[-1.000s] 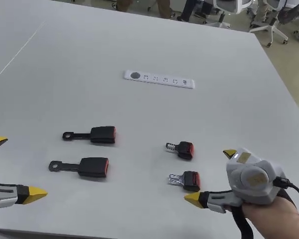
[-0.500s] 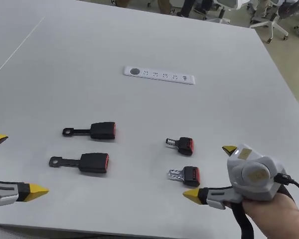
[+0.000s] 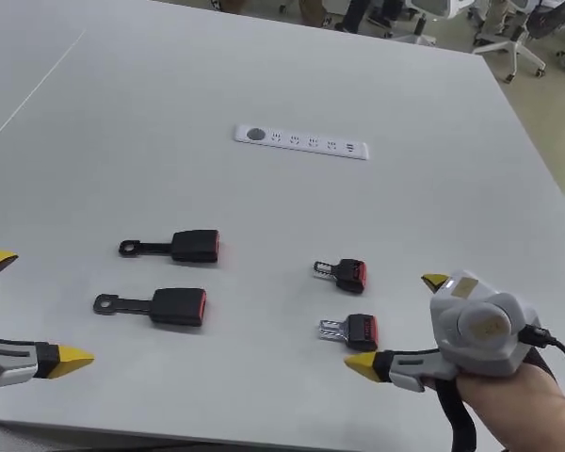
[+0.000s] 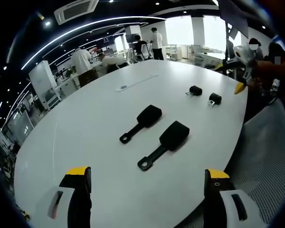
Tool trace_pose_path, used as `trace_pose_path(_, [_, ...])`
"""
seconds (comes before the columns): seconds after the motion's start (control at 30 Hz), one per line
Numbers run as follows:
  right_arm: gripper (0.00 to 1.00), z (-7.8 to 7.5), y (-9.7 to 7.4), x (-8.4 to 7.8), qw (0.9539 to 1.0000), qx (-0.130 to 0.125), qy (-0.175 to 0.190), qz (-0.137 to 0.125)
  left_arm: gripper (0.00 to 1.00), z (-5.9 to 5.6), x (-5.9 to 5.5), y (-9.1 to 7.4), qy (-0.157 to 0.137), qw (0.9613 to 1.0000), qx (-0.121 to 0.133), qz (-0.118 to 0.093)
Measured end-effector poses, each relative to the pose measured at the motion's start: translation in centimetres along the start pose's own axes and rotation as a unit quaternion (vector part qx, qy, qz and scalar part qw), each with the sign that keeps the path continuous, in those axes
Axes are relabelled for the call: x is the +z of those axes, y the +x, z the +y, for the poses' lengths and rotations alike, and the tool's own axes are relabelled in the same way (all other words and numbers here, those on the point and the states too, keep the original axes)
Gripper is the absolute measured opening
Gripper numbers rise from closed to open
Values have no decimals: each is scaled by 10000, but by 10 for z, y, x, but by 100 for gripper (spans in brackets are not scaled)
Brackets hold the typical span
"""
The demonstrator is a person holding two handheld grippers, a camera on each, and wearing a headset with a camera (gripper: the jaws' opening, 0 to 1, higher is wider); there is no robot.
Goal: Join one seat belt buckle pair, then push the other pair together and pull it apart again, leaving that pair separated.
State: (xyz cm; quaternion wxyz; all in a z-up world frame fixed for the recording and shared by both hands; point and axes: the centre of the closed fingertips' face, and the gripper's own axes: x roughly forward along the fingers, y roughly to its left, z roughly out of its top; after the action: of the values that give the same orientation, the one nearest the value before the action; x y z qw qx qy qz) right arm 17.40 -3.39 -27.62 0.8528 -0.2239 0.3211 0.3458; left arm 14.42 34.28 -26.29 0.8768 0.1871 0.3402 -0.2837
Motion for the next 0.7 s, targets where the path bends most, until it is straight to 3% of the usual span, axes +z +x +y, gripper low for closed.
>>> trace_pose_path(0.7, [92, 0, -3, 1, 9999, 25, -98, 23, 97, -3, 6, 3, 190, 9998, -3, -51])
